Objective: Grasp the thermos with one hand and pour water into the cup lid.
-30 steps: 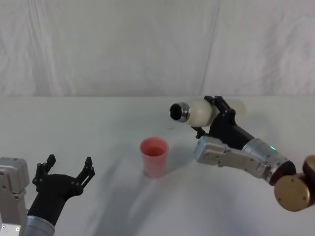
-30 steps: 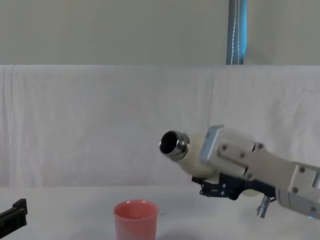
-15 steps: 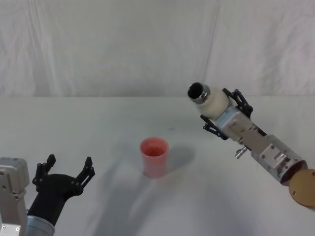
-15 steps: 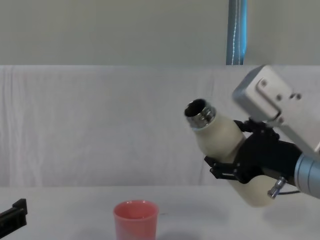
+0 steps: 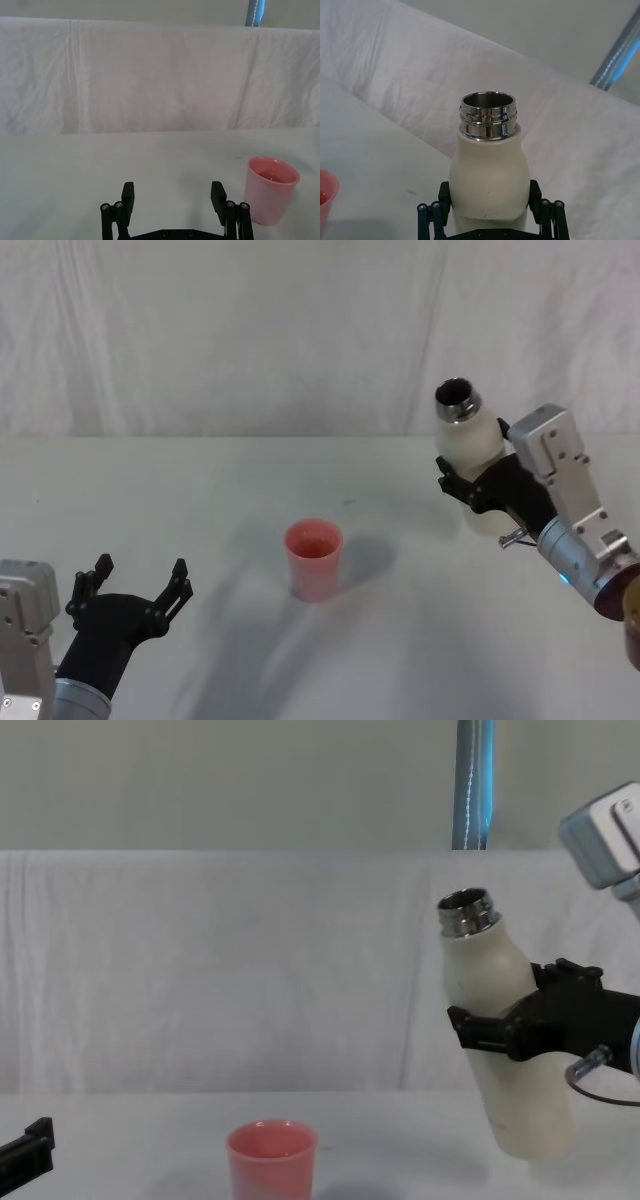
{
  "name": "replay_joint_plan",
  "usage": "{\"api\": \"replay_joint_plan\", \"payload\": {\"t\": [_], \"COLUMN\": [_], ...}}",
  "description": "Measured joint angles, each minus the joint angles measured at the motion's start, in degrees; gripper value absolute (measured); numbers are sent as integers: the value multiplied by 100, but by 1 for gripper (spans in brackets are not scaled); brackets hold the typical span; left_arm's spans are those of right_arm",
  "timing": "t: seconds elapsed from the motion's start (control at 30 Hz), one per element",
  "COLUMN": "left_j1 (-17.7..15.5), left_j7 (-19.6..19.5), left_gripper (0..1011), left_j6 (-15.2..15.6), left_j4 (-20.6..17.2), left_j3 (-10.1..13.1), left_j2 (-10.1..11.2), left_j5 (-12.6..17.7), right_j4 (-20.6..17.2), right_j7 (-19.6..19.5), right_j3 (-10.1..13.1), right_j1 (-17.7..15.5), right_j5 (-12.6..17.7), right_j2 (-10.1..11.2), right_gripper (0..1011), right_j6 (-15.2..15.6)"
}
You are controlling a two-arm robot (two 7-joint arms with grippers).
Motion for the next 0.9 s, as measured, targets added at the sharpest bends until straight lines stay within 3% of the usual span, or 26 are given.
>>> {"api": "replay_joint_plan", "payload": {"t": [0.47, 0.9], "left_j1": [0, 0], "left_j7": [0, 0], "left_gripper": [1001, 1001], "left_j6": [0, 0], "left_j4": [0, 0], "left_j3": [0, 0], "left_j2": [0, 0], "left_j5": [0, 0], "right_j4": [-228, -185], "right_j7": [76, -61], "right_j3": [409, 468], "right_j1": [-140, -109], "right_j5": [961, 1460], "right_j2": [-311, -474], "right_gripper": [951, 951], "right_j6": [650, 910]}}
